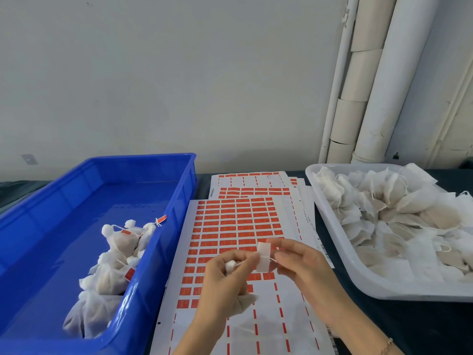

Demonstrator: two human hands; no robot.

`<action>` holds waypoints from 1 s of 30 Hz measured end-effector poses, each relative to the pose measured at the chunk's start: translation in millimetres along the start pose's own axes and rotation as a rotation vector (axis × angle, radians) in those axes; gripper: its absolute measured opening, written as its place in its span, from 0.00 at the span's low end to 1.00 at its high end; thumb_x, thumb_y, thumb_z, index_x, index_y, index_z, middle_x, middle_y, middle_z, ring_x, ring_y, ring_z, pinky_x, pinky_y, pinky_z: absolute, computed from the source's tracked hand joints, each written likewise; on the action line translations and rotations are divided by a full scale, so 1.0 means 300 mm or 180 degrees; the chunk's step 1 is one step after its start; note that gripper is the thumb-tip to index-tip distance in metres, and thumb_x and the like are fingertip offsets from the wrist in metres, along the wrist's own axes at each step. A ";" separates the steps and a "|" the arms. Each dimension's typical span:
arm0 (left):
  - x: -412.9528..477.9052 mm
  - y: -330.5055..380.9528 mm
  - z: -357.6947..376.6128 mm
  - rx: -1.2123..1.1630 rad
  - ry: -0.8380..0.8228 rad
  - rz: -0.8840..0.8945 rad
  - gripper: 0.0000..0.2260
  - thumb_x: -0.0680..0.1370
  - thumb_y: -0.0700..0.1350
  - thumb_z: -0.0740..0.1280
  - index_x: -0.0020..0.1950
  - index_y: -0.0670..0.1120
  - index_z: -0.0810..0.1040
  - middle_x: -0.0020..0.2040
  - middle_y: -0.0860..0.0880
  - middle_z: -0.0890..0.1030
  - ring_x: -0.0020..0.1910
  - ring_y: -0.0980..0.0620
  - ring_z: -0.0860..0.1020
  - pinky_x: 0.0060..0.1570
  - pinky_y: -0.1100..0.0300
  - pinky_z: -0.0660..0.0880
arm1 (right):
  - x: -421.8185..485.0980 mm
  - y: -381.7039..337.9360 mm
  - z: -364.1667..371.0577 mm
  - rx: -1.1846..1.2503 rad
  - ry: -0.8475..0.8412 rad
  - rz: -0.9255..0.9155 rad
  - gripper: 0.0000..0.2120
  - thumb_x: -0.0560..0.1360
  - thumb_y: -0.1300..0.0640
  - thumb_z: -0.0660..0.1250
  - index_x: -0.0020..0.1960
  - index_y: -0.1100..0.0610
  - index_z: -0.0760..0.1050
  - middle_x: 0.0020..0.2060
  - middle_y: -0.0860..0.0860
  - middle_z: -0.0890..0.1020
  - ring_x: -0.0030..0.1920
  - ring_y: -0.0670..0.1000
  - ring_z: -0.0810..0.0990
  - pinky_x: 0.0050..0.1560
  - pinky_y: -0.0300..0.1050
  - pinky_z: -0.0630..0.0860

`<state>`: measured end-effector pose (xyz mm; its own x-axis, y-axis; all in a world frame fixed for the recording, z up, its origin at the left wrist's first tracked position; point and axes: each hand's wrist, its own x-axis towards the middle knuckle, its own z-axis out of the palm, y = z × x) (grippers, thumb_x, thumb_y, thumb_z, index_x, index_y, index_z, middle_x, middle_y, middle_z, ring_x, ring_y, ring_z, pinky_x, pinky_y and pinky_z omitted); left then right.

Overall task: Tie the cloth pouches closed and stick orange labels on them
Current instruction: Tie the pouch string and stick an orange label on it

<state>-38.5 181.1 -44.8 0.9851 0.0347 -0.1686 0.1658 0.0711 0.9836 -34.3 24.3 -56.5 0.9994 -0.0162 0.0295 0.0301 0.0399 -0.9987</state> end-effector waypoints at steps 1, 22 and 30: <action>0.000 -0.001 -0.002 0.0031 -0.0022 0.0027 0.04 0.71 0.45 0.74 0.44 0.46 0.83 0.27 0.49 0.76 0.23 0.54 0.69 0.24 0.66 0.70 | -0.001 -0.004 0.002 -0.0025 -0.0034 -0.0050 0.12 0.67 0.49 0.73 0.50 0.48 0.81 0.46 0.39 0.84 0.49 0.42 0.83 0.44 0.35 0.79; 0.009 0.009 -0.030 -0.0128 -0.0535 -0.0528 0.10 0.74 0.45 0.71 0.33 0.46 0.83 0.25 0.47 0.67 0.22 0.53 0.64 0.24 0.65 0.66 | -0.007 -0.037 -0.040 -0.1305 -0.0230 -0.1484 0.08 0.68 0.52 0.71 0.46 0.42 0.82 0.45 0.37 0.84 0.50 0.41 0.82 0.53 0.31 0.76; 0.014 0.012 -0.040 -0.0224 -0.0716 -0.0796 0.16 0.75 0.45 0.70 0.26 0.47 0.78 0.25 0.48 0.66 0.22 0.54 0.63 0.24 0.67 0.65 | -0.006 -0.036 -0.058 -0.1990 -0.0261 -0.2574 0.10 0.69 0.61 0.72 0.49 0.58 0.84 0.46 0.48 0.85 0.49 0.44 0.83 0.53 0.42 0.80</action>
<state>-34.3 193.5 -42.6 0.9011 -0.2128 -0.3777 0.4075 0.1187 0.9054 -36.6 6.5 -46.3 0.6821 0.2622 0.6826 0.7056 -0.4808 -0.5205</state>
